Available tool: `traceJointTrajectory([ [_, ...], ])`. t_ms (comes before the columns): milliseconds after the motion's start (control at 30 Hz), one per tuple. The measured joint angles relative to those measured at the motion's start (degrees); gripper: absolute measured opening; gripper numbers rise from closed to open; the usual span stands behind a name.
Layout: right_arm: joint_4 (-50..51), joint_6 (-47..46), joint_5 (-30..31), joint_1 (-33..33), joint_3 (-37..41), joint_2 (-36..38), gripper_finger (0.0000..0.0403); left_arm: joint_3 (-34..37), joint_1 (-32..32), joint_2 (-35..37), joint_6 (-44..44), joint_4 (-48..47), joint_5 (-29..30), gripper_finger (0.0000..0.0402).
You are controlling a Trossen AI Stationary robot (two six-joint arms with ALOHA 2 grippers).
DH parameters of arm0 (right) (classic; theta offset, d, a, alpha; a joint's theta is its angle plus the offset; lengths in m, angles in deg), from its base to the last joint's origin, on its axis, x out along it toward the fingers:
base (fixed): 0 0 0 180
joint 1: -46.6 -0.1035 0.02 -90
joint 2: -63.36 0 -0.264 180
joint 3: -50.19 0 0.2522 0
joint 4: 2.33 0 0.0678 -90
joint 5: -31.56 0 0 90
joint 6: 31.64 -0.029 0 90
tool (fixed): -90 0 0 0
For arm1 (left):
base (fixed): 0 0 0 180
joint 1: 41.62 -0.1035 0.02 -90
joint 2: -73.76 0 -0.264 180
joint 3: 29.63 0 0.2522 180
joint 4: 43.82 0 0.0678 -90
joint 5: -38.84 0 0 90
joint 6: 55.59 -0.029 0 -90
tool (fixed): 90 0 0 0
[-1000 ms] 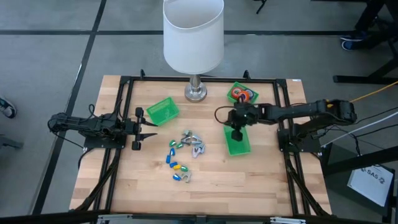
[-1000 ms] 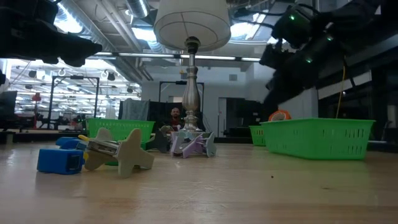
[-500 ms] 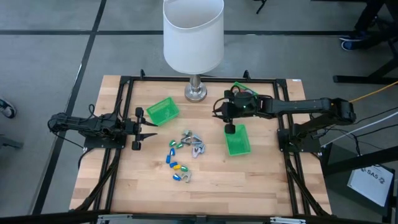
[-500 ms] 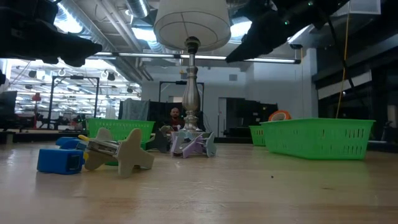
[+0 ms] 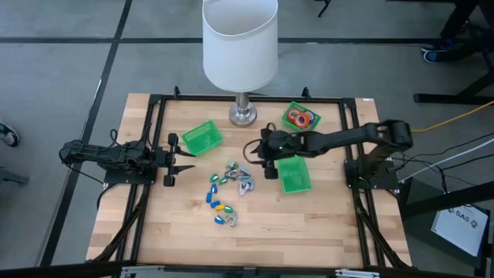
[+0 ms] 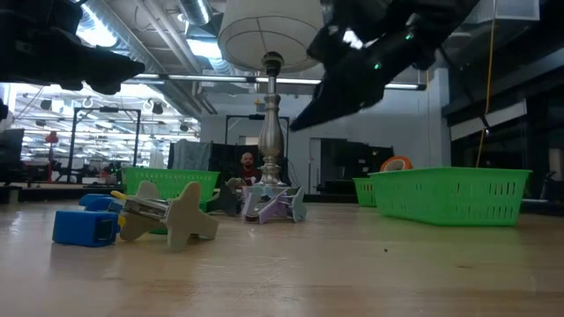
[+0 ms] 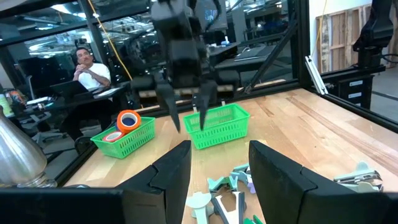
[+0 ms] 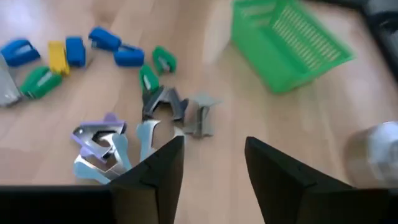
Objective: Pick and place Stapler, Stapler remover, tape
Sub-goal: Put the purple staple remover into the bottom right green bin
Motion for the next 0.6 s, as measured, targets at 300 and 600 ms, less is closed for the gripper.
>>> traceJointTrajectory([
  [300, 6.70, -0.10, 0.02, -0.17, -6.74, -7.98, 0.0176, -0.01, 0.00, 0.00, 0.00, 0.01, 0.00, 0.0157],
  [600, 9.11, 0.15, 2.58, -2.06, -15.51, -14.45, 0.0176, 0.00, 0.00, 0.00, 0.00, 0.01, -0.04, 0.0157],
])
